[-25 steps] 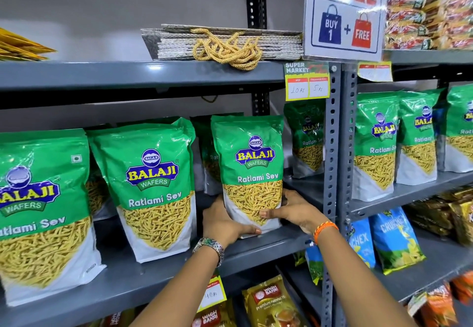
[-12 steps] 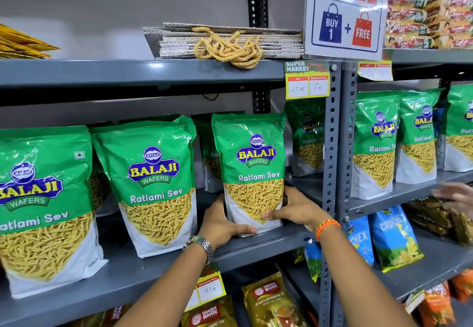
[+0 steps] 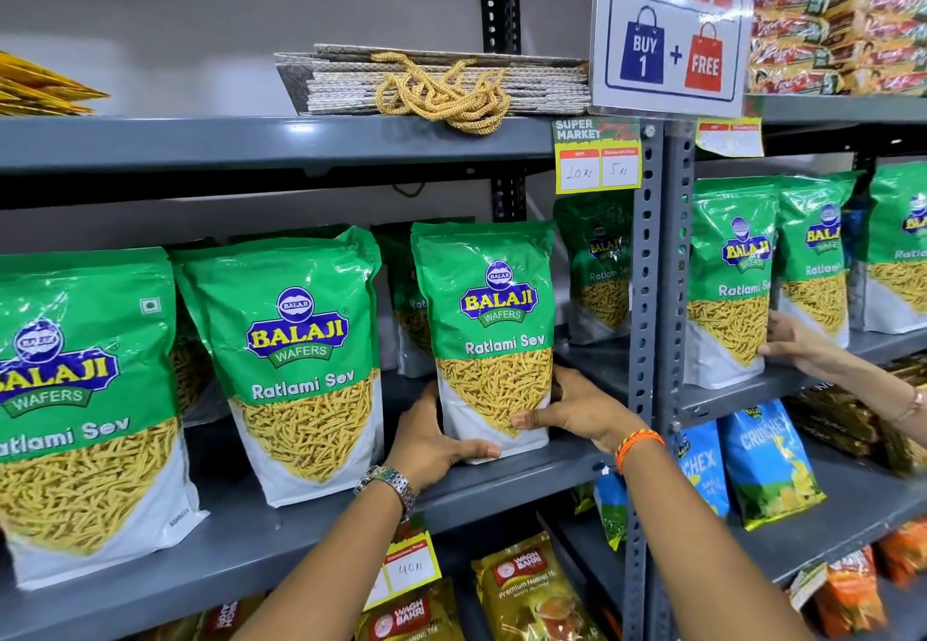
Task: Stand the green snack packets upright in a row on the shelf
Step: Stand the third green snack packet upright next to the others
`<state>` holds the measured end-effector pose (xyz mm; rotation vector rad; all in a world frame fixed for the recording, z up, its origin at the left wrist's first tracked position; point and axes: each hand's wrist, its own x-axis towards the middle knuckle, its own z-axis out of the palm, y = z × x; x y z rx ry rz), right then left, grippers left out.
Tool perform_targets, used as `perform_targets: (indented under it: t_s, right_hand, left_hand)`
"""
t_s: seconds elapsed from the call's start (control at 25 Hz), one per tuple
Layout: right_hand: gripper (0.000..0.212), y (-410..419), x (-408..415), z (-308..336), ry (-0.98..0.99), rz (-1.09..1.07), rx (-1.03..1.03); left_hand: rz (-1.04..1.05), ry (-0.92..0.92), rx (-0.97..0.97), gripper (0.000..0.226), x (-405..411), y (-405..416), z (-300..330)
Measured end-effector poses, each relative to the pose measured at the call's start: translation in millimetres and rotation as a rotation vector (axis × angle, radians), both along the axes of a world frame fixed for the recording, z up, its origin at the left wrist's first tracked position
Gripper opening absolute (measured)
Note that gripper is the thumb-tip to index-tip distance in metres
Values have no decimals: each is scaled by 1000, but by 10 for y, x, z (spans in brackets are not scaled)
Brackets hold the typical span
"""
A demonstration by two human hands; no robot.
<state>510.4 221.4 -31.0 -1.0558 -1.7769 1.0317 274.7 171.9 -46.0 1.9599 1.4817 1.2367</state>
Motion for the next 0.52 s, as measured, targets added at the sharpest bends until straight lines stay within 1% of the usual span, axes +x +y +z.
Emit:
perform_targets:
  t_s: [0.24,0.4,0.44,0.48,0.52]
  right_hand:
    - [80,-15,-68,-20,7,-38,19]
    - [80,-65,-90,-19,37,-29,-3]
    - [80,-83,-85,25,90,-23,-9]
    - [79,-95,-86,99,202,-25,-23]
    - [76,-100,-95,215,355,-27,-37]
  left_hand:
    - [23,-23,-38,94,-25,-13,19]
    - [53,-13,-61,93,-42,-18,28]
    - [63,-3,-68,96,-36,-20,40]
    - [70,5,-75,99,-32,-12,48]
    - [75,9,-81,102,-27,-4,48]
